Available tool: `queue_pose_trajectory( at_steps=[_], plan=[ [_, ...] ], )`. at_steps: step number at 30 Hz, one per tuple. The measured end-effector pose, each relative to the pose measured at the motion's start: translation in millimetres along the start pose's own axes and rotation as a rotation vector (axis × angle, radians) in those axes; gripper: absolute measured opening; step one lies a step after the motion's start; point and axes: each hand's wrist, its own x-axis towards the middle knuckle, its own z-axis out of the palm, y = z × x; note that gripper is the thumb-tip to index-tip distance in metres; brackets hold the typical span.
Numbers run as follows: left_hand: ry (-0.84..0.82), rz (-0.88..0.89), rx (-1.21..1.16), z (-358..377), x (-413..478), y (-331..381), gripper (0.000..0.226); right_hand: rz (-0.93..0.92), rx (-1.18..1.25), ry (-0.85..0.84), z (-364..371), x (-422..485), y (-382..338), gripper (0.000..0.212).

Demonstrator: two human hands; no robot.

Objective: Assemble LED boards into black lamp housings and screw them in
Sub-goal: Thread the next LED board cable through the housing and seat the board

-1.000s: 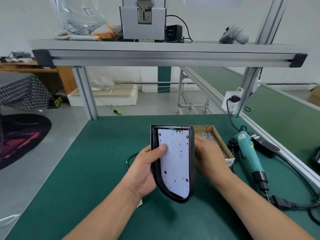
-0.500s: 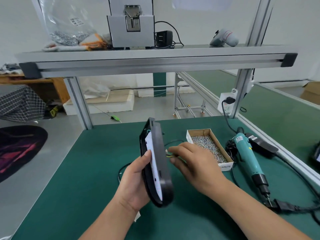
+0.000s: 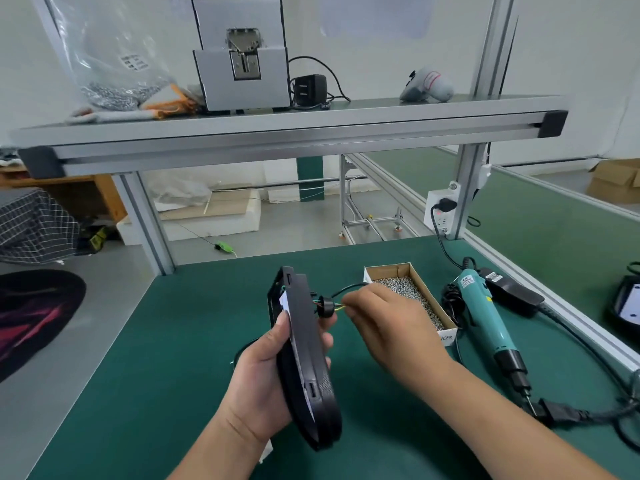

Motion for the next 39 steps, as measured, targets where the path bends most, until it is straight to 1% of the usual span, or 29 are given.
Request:
queue_pose_trajectory(
  at_steps=[3,5,7,9,12,13,14,16,17,20,21,25,29,30,36,38,39],
  plan=[
    [0.006,-0.013,0.01,6,-3,3,0.029,-0.022,0.038,-0.106,-6,0,-3,0.024],
    [0.028,-0.03,0.0,8,-4,3,0.028,-0.033,0.061,-0.17,-6,-1,-7,0.033],
    [0.036,-0.05,-0.021,9,-5,3,0.028,-0.023,0.093,-0.188,-2,0,-10,0.027],
    [0.048,-0.054,-0.024,8,-5,2,0.032,0.015,0.143,-0.209,0,1,-10,0.018],
    [0.068,-0.015,-0.005,6,-5,1,0.043,0.072,0.17,-0.32,-3,5,-3,0.018],
    [0.074,-0.005,0.017,6,-4,1,0.041,0.076,0.144,-0.356,-4,5,-1,0.019],
    [0.076,0.001,0.046,5,-4,1,0.035,0.076,0.109,-0.381,-4,6,1,0.017],
    [0.071,-0.013,0.085,4,-3,0,0.022,0.075,0.043,-0.346,-5,5,1,0.013],
    [0.051,-0.025,0.088,3,-2,0,0.024,0.066,0.009,-0.286,-6,4,0,0.012],
    [-0.052,-0.074,0.095,1,-2,0,0.046,0.069,-0.115,-0.088,-6,4,-4,0.016],
    [-0.081,-0.084,0.094,2,-2,1,0.048,0.088,-0.129,-0.036,-5,6,-4,0.016],
    [-0.099,-0.075,0.093,4,-3,-2,0.044,0.142,-0.095,0.098,-3,9,-1,0.014],
    [-0.118,-0.04,0.04,9,-5,-2,0.021,0.123,-0.064,0.097,0,5,0,0.016],
    [-0.127,-0.034,0.035,9,-6,-1,0.018,0.117,-0.054,0.095,1,4,0,0.016],
    [-0.077,-0.001,0.09,5,-5,0,0.041,0.095,-0.03,0.087,7,3,-2,0.025],
    [-0.103,-0.01,0.078,4,-3,3,0.05,0.082,-0.032,0.079,9,2,-4,0.026],
    [-0.124,-0.017,0.074,4,-3,4,0.049,0.079,-0.031,0.071,11,2,-6,0.026]
  ],
)
